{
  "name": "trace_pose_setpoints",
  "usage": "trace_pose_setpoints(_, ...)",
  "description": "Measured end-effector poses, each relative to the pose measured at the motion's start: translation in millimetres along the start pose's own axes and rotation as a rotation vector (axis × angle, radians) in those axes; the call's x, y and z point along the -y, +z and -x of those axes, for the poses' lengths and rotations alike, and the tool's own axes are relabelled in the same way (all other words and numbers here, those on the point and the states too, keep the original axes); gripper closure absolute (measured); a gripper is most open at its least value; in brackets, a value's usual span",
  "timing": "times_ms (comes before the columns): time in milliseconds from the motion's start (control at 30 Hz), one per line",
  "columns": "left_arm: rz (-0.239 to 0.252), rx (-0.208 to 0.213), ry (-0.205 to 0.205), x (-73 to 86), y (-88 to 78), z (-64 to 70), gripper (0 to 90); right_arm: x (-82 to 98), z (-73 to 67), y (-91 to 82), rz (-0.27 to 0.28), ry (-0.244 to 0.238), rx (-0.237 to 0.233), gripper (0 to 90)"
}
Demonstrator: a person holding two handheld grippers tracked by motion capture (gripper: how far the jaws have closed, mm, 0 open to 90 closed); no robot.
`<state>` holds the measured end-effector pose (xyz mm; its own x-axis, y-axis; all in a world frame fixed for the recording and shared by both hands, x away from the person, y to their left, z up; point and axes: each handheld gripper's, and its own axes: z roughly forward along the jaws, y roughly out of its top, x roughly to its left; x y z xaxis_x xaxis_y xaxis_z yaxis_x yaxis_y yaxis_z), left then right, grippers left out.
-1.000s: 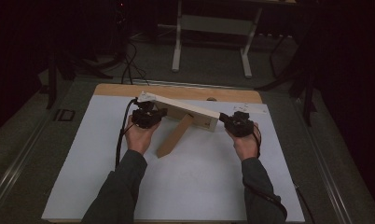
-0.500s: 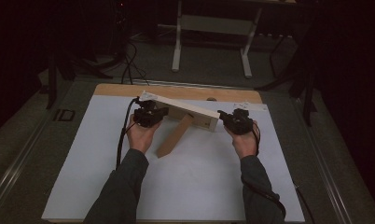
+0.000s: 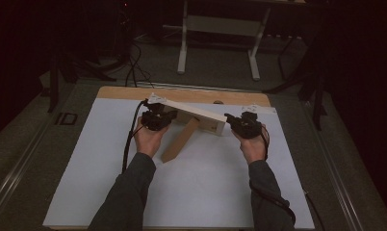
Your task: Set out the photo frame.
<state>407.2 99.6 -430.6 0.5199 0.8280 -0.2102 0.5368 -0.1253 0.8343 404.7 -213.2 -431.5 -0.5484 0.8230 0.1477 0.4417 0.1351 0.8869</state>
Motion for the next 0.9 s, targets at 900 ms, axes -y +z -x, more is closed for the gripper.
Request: trace_pose_setpoints(900,-0.010,0.041,0.038,-4.5,5.7,18.7,90.0,-2.6,-3.9,-1.2,-0.015,-0.023,-0.034,89.7)
